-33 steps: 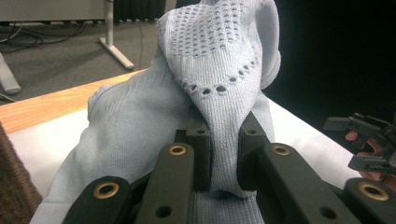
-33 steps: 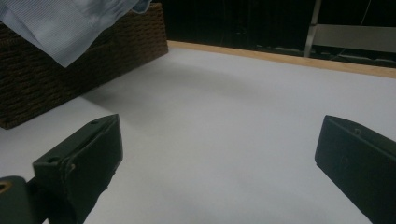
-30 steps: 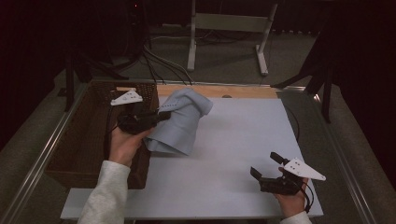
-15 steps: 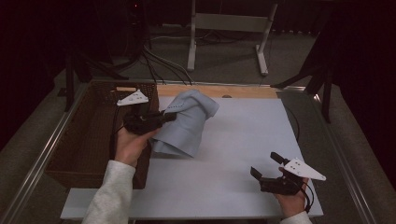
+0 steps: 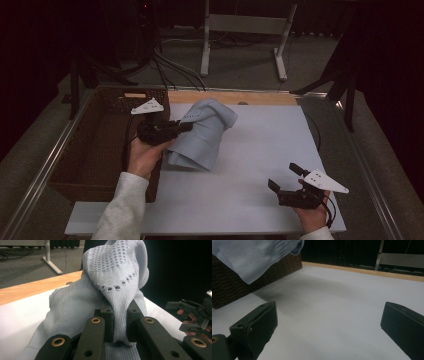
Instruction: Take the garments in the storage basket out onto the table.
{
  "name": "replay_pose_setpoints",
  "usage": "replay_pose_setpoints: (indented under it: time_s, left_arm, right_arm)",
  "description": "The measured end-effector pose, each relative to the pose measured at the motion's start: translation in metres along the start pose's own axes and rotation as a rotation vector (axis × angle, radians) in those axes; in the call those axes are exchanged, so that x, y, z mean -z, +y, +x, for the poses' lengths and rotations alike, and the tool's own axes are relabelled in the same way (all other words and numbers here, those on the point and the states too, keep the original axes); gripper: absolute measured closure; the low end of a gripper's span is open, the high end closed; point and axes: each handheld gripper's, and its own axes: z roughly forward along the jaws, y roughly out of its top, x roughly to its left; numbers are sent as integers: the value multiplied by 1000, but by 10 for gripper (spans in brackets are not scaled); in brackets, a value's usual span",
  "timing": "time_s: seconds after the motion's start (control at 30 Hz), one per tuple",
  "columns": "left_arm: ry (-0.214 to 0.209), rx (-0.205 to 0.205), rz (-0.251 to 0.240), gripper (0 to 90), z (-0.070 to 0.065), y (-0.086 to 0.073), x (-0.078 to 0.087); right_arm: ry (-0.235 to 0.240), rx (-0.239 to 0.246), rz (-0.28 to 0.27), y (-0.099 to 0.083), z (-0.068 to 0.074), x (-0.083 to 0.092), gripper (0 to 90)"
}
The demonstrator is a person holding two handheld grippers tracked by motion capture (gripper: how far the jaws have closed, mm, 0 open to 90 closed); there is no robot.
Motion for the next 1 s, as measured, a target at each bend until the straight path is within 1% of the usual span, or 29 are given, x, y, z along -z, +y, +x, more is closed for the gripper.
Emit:
replay_pose_setpoints:
  time_s: [0.57, 0.7, 1.0]
  left_arm:
    - [-4, 20, 4, 814, 1, -7, -7]
    - [-2, 24, 12, 815, 3, -10, -9]
    - [3, 34, 8, 816, 4, -13, -11]
  right_arm:
    - [-1, 1, -2, 0, -1, 1, 12]
    - [0, 2, -2, 0, -1, 1, 11]
    - [0, 1, -1, 0, -1, 0, 11]
